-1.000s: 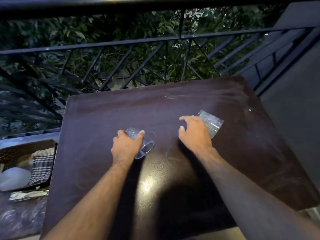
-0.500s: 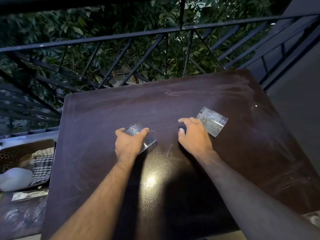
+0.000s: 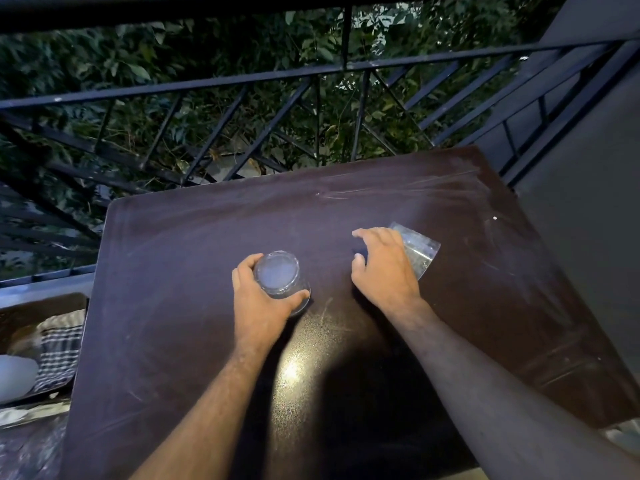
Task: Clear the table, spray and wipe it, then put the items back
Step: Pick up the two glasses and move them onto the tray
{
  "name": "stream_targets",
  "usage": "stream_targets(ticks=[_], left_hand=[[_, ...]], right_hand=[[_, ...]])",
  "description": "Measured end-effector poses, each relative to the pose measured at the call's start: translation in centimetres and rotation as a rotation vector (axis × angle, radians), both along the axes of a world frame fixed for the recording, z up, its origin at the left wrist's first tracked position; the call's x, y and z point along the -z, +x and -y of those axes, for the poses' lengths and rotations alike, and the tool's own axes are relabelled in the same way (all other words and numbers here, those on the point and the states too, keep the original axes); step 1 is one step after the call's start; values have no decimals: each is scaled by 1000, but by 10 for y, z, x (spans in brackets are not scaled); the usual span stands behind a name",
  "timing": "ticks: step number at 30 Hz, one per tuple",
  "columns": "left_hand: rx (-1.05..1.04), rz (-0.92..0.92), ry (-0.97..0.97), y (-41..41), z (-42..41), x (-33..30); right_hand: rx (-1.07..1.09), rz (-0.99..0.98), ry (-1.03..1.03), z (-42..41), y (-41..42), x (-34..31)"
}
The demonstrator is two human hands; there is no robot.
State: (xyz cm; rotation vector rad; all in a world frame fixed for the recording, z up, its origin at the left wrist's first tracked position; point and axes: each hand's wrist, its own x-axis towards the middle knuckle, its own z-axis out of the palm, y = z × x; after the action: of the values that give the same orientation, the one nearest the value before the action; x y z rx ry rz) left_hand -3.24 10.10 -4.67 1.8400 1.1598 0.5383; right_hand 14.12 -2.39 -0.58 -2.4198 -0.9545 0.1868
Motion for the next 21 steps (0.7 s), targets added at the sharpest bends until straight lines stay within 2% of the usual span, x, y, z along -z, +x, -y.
stream_targets(ticks=[5, 8, 11, 14, 16, 19, 21], left_hand=[[64, -19, 13, -2, 2, 5], [81, -24, -2, -3, 2, 6], [76, -41, -4, -5, 2, 5], [58, -63, -11, -6, 3, 3], [51, -72, -13, -5, 3, 2], [50, -70, -25, -5, 4, 2], [47, -61, -41, -5, 4, 3]], right_hand=[[-9, 15, 0, 5, 0, 2], [10, 138, -59, 8, 7, 4], [102, 256, -285, 8, 22, 7], [170, 201, -537, 6, 39, 13], [194, 205, -606, 5, 47, 18], [222, 237, -537, 7, 54, 19], [242, 173, -366, 12, 55, 16]])
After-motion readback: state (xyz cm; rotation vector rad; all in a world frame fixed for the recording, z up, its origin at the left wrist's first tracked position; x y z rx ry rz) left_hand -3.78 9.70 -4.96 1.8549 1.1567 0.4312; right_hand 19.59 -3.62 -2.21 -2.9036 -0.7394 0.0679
